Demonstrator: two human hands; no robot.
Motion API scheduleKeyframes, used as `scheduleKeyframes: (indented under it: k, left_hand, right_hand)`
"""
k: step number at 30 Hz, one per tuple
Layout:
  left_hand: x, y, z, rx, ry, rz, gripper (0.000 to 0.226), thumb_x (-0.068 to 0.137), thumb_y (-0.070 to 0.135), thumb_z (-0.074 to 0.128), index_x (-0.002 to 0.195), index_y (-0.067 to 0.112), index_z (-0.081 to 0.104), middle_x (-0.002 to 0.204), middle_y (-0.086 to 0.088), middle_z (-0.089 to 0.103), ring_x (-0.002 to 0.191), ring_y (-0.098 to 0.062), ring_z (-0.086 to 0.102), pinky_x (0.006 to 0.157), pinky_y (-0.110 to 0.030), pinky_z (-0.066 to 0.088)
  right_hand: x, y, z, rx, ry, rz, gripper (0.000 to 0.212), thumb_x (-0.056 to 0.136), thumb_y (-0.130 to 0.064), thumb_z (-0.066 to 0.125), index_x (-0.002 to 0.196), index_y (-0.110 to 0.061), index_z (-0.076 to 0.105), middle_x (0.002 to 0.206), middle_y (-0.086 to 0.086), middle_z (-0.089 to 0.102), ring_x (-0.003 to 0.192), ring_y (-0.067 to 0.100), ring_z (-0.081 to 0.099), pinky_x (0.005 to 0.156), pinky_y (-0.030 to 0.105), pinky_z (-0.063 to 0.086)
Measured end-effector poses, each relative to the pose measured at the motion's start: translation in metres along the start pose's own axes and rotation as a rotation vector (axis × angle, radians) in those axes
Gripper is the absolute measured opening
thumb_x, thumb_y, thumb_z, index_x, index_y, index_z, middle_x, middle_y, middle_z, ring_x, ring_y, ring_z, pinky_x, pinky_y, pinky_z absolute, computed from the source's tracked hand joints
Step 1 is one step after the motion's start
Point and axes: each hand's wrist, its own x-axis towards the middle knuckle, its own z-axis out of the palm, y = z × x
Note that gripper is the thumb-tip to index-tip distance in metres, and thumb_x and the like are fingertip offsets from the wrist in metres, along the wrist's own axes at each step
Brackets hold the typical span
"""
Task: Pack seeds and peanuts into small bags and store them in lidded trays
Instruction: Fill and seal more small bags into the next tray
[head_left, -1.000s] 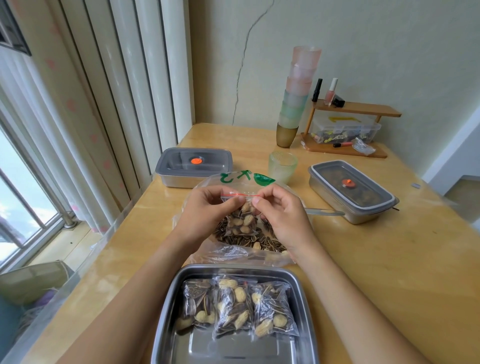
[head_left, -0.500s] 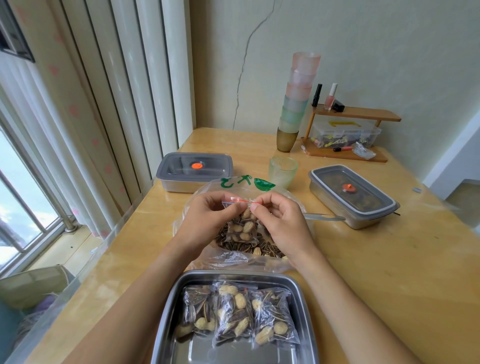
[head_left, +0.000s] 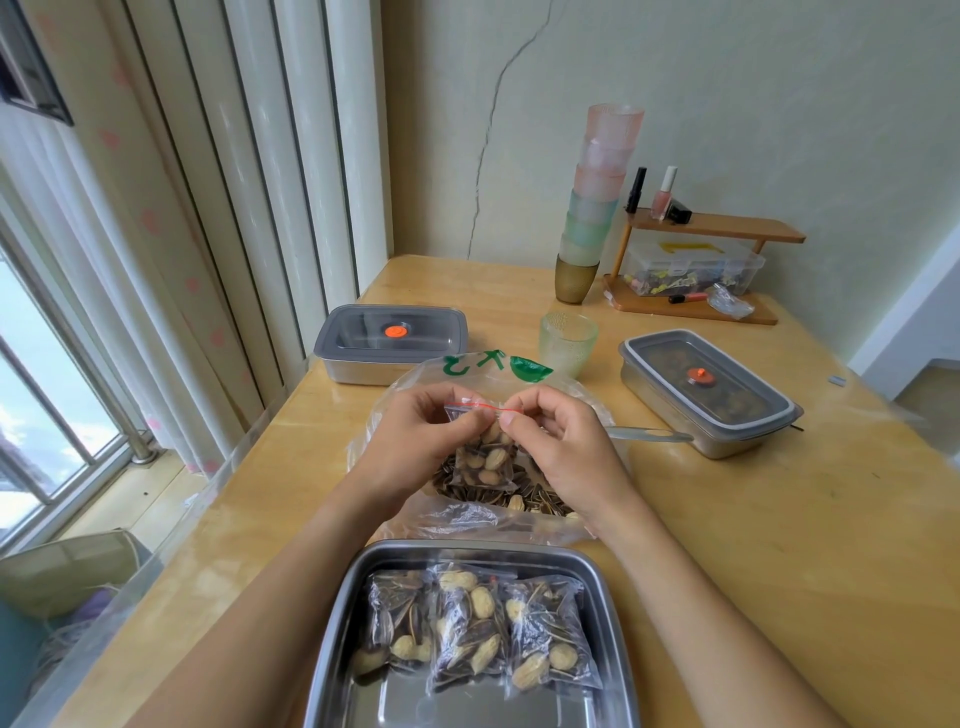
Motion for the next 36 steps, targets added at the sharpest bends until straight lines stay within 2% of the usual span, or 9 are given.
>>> scheduleKeyframes:
  k: [3, 5, 8, 10, 16, 21, 26, 31, 36]
  left_hand:
    - [0.0006, -0.0014, 0.0006, 0.008, -0.017, 0.006, 0.012, 0.094, 0.005, 0.071, 0.098, -0.007, 0.072, 0.085, -0.008, 0.076, 0.079, -0.015, 0.069, 0.073, -0.024, 0.057]
    - [0.0009, -0.0016, 0.0006, 0.018, -0.019, 0.008, 0.012, 0.093, 0.004, 0.07, 0.097, -0.007, 0.072, 0.085, -0.008, 0.075, 0.079, -0.015, 0.068, 0.074, -0.024, 0.056]
    - [0.0011, -0.0018, -0.0003, 0.04, -0.021, 0.015, 0.011, 0.094, 0.004, 0.071, 0.096, -0.006, 0.072, 0.087, -0.011, 0.075, 0.08, -0.018, 0.067, 0.076, -0.03, 0.055]
    - [0.0012, -0.0024, -0.0009, 0.044, -0.014, 0.02, 0.011, 0.093, 0.004, 0.072, 0.095, -0.006, 0.072, 0.089, -0.014, 0.076, 0.081, -0.019, 0.068, 0.077, -0.032, 0.055]
    - [0.0009, -0.0014, 0.0025, 0.039, 0.012, 0.024, 0.01, 0.091, 0.007, 0.074, 0.095, -0.002, 0.075, 0.089, -0.009, 0.078, 0.08, -0.012, 0.07, 0.074, -0.022, 0.056]
    - [0.0018, -0.0023, -0.0028, 0.036, 0.038, 0.002, 0.009, 0.092, 0.01, 0.074, 0.094, 0.002, 0.073, 0.088, -0.012, 0.076, 0.081, -0.016, 0.07, 0.078, -0.033, 0.057]
    - [0.0026, -0.0029, -0.0041, 0.111, 0.057, 0.032, 0.009, 0.091, 0.014, 0.077, 0.09, 0.005, 0.075, 0.091, -0.017, 0.076, 0.08, -0.018, 0.069, 0.081, -0.04, 0.057]
    - [0.0023, -0.0018, -0.0047, 0.127, 0.101, 0.031, 0.011, 0.087, 0.017, 0.08, 0.088, 0.006, 0.079, 0.089, -0.01, 0.079, 0.091, -0.036, 0.074, 0.089, -0.05, 0.058]
    - [0.0007, 0.0012, -0.0055, 0.087, 0.097, 0.007, 0.017, 0.084, 0.02, 0.082, 0.091, 0.005, 0.079, 0.089, -0.01, 0.079, 0.092, -0.036, 0.074, 0.089, -0.049, 0.058]
  right_hand:
    - [0.0003, 0.0006, 0.0003, -0.034, 0.006, -0.024, 0.01, 0.094, -0.016, 0.07, 0.085, -0.02, 0.071, 0.079, -0.01, 0.069, 0.078, 0.007, 0.063, 0.075, 0.026, 0.052]
    - [0.001, 0.0012, -0.0002, -0.072, 0.024, -0.042, 0.015, 0.095, -0.012, 0.07, 0.083, -0.021, 0.07, 0.078, -0.011, 0.07, 0.076, 0.005, 0.063, 0.073, 0.022, 0.051]
    - [0.0004, 0.0023, 0.0004, -0.137, 0.039, -0.076, 0.015, 0.094, -0.016, 0.07, 0.082, -0.026, 0.07, 0.081, -0.009, 0.071, 0.078, 0.009, 0.066, 0.075, 0.03, 0.054]
    - [-0.0005, 0.0031, 0.0016, -0.193, 0.061, -0.093, 0.016, 0.094, -0.017, 0.07, 0.082, -0.026, 0.069, 0.08, -0.01, 0.07, 0.076, 0.009, 0.064, 0.073, 0.028, 0.053]
    - [-0.0009, 0.0007, 0.0011, -0.277, 0.117, -0.12, 0.014, 0.096, -0.017, 0.069, 0.083, -0.022, 0.069, 0.078, -0.01, 0.071, 0.074, 0.007, 0.065, 0.069, 0.019, 0.049]
    - [0.0018, 0.0036, -0.0036, -0.346, 0.14, -0.12, 0.013, 0.096, -0.019, 0.07, 0.083, -0.023, 0.069, 0.078, -0.01, 0.071, 0.077, 0.008, 0.065, 0.074, 0.025, 0.051]
    - [0.0019, 0.0029, -0.0045, -0.366, 0.151, -0.125, 0.012, 0.095, -0.019, 0.071, 0.083, -0.022, 0.07, 0.078, -0.011, 0.071, 0.079, 0.008, 0.065, 0.074, 0.023, 0.05]
    - [0.002, 0.0029, -0.0043, -0.387, 0.157, -0.117, 0.011, 0.096, -0.02, 0.07, 0.085, -0.023, 0.07, 0.081, -0.011, 0.072, 0.081, 0.007, 0.065, 0.074, 0.023, 0.05]
    - [0.0015, 0.0017, -0.0045, -0.377, 0.163, -0.109, 0.012, 0.095, -0.018, 0.071, 0.083, -0.021, 0.07, 0.078, -0.01, 0.071, 0.078, 0.006, 0.064, 0.07, 0.018, 0.047]
